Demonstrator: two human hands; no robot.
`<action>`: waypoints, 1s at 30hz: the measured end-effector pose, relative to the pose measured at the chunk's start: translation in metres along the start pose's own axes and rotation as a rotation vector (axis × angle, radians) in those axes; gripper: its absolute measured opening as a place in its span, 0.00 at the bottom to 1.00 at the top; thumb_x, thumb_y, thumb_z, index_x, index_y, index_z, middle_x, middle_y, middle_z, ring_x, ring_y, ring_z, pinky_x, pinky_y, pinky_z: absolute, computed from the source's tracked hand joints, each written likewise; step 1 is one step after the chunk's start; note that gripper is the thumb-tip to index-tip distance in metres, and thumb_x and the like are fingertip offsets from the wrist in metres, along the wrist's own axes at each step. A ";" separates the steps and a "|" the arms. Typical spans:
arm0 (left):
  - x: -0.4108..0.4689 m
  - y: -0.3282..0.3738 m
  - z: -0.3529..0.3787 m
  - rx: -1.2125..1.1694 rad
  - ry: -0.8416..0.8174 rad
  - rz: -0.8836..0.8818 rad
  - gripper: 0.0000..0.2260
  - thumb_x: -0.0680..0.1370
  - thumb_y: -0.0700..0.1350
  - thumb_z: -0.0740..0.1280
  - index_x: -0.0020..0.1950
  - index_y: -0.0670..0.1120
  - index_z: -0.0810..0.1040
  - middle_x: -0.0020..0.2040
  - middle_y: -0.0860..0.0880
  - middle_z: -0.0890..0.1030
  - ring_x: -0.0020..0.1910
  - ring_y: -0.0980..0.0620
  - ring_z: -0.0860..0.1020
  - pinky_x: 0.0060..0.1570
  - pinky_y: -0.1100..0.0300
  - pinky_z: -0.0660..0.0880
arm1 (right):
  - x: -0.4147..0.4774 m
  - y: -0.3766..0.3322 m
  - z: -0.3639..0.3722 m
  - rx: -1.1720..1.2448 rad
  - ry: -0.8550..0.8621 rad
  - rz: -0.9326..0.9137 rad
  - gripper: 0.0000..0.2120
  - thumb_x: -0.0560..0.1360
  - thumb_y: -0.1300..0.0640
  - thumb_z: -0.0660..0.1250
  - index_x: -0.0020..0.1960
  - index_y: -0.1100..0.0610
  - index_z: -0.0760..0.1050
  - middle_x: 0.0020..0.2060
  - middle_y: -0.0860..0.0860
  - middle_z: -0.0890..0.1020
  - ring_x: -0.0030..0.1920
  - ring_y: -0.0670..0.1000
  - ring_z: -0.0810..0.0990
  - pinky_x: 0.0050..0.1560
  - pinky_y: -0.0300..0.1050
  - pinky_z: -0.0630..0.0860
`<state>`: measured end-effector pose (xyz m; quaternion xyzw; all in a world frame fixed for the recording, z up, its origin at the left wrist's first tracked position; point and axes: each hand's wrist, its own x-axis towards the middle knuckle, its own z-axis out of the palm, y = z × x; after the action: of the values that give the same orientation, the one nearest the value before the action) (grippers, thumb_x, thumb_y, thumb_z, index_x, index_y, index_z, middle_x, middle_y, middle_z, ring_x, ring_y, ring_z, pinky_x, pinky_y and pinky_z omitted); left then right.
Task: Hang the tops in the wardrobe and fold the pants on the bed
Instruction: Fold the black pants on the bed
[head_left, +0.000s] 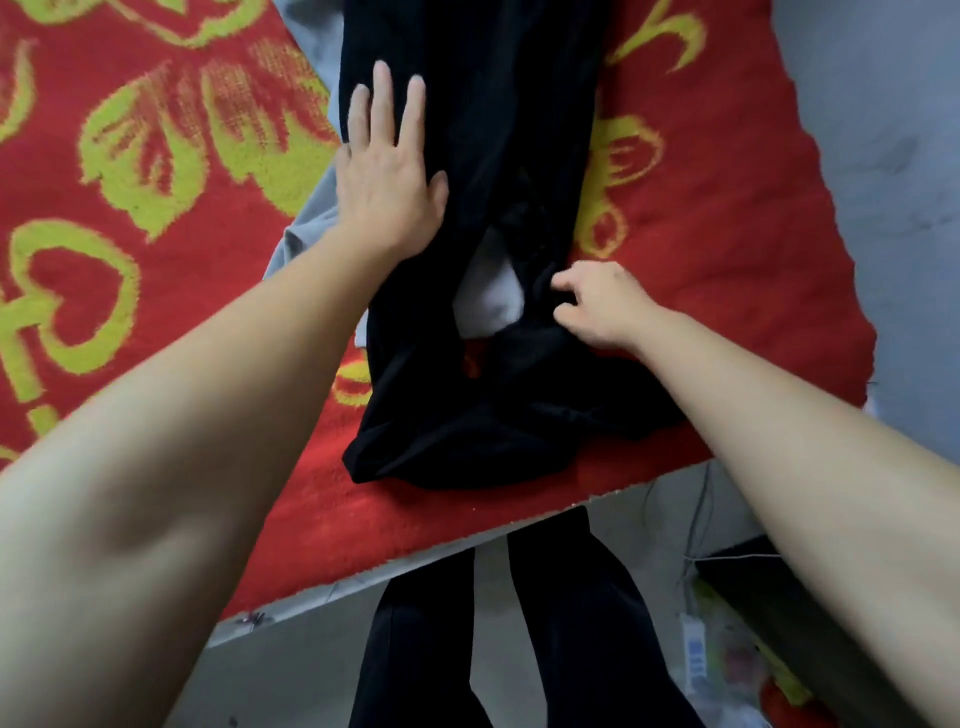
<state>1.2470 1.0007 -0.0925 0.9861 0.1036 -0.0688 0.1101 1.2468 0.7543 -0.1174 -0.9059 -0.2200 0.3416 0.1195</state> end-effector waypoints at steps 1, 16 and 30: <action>0.006 0.003 0.003 0.014 -0.032 0.004 0.36 0.79 0.51 0.63 0.81 0.46 0.47 0.81 0.43 0.47 0.80 0.39 0.47 0.72 0.42 0.59 | -0.012 0.008 0.000 -0.019 -0.069 -0.022 0.09 0.73 0.58 0.65 0.51 0.59 0.79 0.44 0.55 0.81 0.53 0.61 0.79 0.47 0.46 0.69; 0.003 0.030 -0.006 0.049 -0.657 0.001 0.25 0.71 0.59 0.65 0.65 0.51 0.76 0.57 0.41 0.81 0.55 0.39 0.79 0.50 0.52 0.75 | 0.066 0.021 -0.068 0.500 0.302 0.433 0.31 0.78 0.40 0.63 0.76 0.53 0.63 0.72 0.58 0.66 0.72 0.58 0.68 0.70 0.45 0.63; 0.110 0.018 -0.007 -0.010 -0.226 -0.029 0.44 0.75 0.42 0.68 0.81 0.48 0.41 0.77 0.38 0.57 0.76 0.36 0.56 0.69 0.40 0.64 | 0.133 0.036 -0.127 -0.539 0.266 -0.227 0.30 0.69 0.50 0.74 0.68 0.56 0.72 0.77 0.60 0.60 0.79 0.62 0.49 0.76 0.62 0.51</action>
<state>1.3584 1.0055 -0.0997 0.9699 0.1051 -0.1806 0.1251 1.4330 0.7786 -0.1120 -0.9113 -0.3847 0.1343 -0.0595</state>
